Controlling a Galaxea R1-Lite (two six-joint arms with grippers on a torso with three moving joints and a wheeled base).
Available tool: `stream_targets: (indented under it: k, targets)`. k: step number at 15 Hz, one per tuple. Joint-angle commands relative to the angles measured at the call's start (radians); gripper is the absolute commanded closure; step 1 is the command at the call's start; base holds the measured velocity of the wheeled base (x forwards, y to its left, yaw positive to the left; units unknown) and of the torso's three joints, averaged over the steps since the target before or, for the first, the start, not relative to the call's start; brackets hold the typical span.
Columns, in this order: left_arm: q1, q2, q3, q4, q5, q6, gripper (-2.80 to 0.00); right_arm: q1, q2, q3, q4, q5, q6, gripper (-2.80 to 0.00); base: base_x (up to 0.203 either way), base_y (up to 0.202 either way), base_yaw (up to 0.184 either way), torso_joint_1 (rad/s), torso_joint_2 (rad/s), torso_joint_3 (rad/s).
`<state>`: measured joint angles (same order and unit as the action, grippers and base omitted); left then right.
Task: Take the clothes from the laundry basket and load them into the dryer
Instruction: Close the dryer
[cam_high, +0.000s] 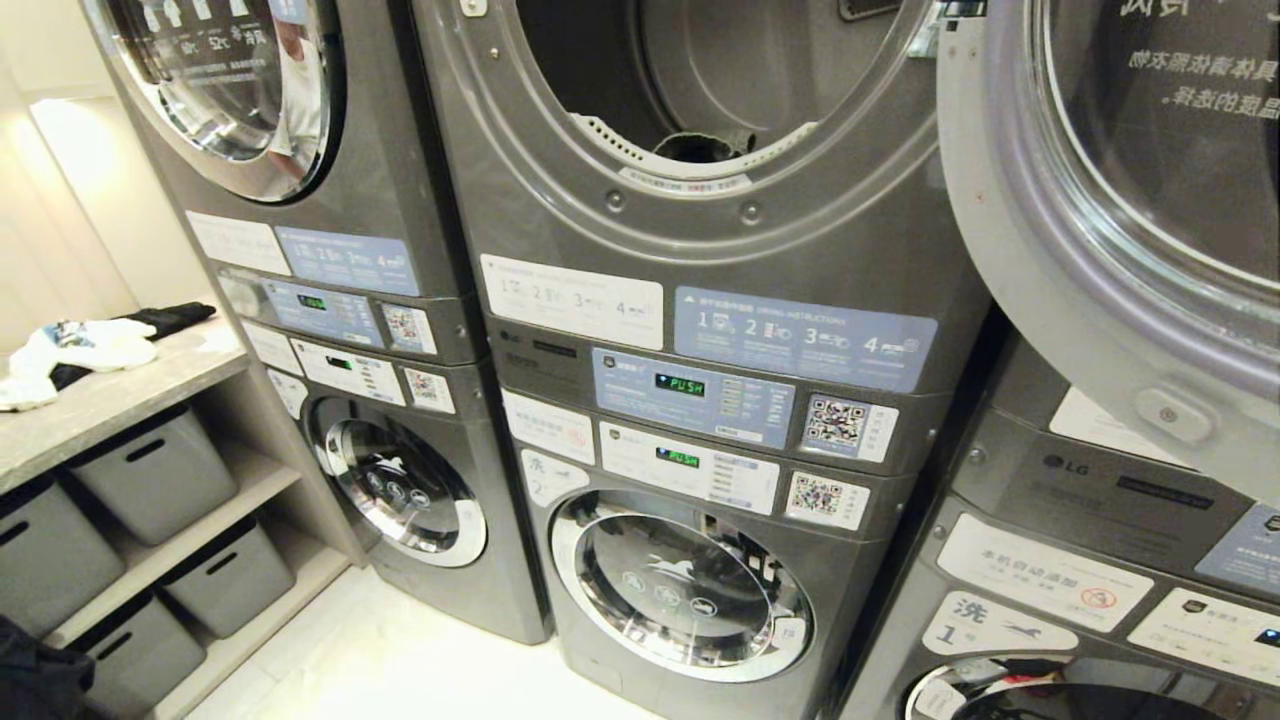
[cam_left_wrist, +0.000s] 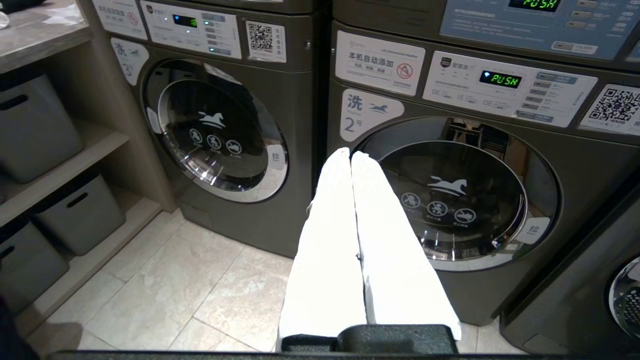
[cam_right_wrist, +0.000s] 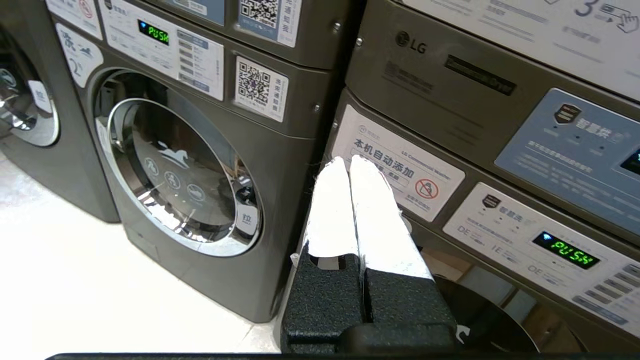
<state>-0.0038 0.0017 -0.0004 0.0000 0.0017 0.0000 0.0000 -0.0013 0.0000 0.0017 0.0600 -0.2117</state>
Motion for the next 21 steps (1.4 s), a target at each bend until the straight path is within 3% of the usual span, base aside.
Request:
stream_targets:
  k: [1,10,21]
  targets:
    - [-0.001,0.000,0.000,0.000,0.000,0.000,0.00,0.000,0.001,0.000,0.000,0.001,-0.002,0.00,0.000,0.000,0.000,0.000,0.00,0.000]
    - [-0.001,0.000,0.000,0.000,0.000,0.000,0.00,0.000,0.001,0.000,0.001,0.004,-0.002,0.00,0.000,0.000,0.000,0.000,0.00,0.000]
    - [-0.001,0.000,0.000,0.000,0.000,0.000,0.00,0.000,0.001,0.000,0.001,0.001,-0.002,0.00,-0.001,0.008,-0.166,0.001,0.00,0.002]
